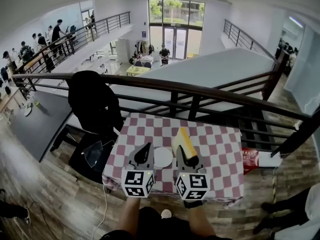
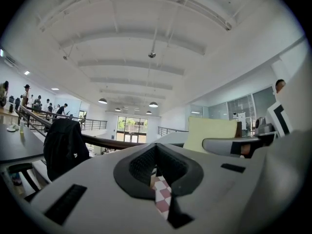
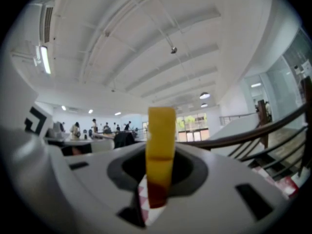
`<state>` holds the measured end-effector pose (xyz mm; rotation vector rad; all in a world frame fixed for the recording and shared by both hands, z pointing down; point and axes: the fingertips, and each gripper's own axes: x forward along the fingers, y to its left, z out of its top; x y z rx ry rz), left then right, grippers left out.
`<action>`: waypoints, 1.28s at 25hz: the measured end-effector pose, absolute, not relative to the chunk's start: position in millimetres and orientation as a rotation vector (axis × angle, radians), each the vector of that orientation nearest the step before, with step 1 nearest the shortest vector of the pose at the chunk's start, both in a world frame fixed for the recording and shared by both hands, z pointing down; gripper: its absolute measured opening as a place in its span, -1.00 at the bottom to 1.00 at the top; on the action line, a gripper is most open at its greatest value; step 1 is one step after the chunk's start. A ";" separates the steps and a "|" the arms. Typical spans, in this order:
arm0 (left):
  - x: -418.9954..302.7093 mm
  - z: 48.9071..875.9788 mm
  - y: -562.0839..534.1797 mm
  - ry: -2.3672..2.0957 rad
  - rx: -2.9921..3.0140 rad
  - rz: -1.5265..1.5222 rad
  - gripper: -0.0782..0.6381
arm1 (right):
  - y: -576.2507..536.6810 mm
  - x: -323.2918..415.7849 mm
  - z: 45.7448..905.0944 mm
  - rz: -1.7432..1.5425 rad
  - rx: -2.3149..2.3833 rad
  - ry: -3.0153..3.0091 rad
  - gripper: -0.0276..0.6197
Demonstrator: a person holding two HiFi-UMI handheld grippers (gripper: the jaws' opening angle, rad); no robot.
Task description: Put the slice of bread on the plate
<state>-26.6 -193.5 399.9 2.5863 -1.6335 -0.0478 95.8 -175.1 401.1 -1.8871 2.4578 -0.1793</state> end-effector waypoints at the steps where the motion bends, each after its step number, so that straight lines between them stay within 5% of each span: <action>1: -27.2 407.8 -196.0 -1.639 2.571 -0.029 -0.73 | -178.5 94.8 409.3 -0.206 -1.882 2.472 -0.62; 16: -34.0 470.2 -231.5 -1.638 2.422 0.164 -0.73 | -214.3 61.9 462.2 -0.452 -1.706 2.683 -0.62; 27: -27.9 526.4 -249.2 -1.553 2.363 0.223 -0.73 | -231.4 96.2 578.0 -0.906 -1.882 2.813 -0.62; 32: -33.3 557.0 -262.4 -1.541 2.306 0.269 -0.73 | -230.0 67.8 634.1 -1.262 -1.593 2.948 -0.62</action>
